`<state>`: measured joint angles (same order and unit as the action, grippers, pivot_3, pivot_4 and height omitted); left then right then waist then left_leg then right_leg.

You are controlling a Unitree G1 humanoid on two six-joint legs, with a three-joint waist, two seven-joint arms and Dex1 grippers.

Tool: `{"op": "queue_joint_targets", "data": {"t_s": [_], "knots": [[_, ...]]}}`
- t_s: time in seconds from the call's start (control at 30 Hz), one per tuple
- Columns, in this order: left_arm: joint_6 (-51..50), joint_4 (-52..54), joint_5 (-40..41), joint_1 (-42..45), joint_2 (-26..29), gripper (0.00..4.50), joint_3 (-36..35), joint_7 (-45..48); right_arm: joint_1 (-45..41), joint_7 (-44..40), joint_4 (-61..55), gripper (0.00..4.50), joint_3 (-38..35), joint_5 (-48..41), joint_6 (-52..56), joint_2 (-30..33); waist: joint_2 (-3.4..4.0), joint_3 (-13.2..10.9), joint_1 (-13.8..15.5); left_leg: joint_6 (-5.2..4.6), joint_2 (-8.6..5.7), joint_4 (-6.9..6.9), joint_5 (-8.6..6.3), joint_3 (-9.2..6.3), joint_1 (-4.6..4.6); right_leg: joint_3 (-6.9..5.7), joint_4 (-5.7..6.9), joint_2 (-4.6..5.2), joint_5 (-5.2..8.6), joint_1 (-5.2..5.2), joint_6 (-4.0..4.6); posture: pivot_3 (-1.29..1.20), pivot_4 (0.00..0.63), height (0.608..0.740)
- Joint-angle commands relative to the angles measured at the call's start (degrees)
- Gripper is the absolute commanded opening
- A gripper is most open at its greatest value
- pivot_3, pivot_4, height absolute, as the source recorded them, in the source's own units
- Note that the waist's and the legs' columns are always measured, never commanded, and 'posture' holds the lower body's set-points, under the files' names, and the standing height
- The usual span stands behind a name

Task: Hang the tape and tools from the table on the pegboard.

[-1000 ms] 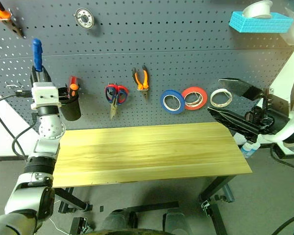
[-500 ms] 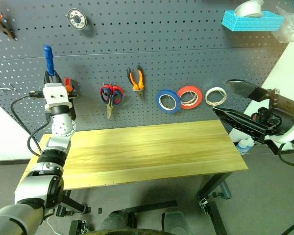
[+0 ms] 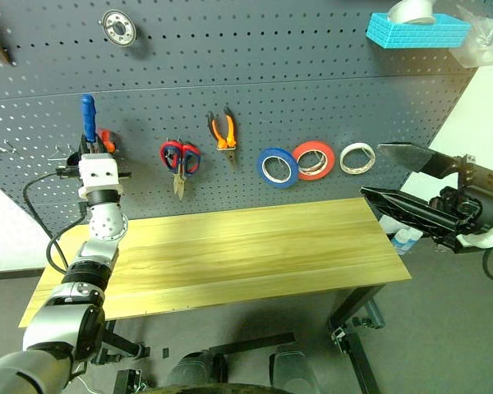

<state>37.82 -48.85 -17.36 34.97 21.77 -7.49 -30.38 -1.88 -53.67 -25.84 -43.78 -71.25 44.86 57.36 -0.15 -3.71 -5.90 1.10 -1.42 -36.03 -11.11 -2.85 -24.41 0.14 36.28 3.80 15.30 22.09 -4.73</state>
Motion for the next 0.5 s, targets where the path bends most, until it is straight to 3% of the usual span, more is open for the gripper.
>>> {"op": "queue_joint_targets", "data": {"t_s": [0.03, 0.5], "knots": [[-0.4, 2.4, -0.5, 0.1, 0.1, 0.53, 0.5, -0.9, -0.1, -0.1, -1.0, 4.5, -2.7, -1.4, 0.6, 1.3, -0.03, -0.2, -0.1, 0.0, 0.0, 0.01, 0.0, 0.01, -0.01, 0.04, 0.0, 0.0, 0.0, 0.03, 0.0, -0.31, 0.111, 0.717], [-3.9, 9.0, -6.9, -4.4, 1.0, 0.53, 1.2, -7.9, -1.3, -0.9, 0.2, 4.5, -0.1, 0.8, 0.7, 1.8, -0.08, -1.1, -0.1, 0.08, 0.01, 0.07, -0.07, 0.07, -0.09, 0.15, 0.0, 0.02, 0.0, 0.17, 0.0, -0.3, 0.105, 0.717]]}}
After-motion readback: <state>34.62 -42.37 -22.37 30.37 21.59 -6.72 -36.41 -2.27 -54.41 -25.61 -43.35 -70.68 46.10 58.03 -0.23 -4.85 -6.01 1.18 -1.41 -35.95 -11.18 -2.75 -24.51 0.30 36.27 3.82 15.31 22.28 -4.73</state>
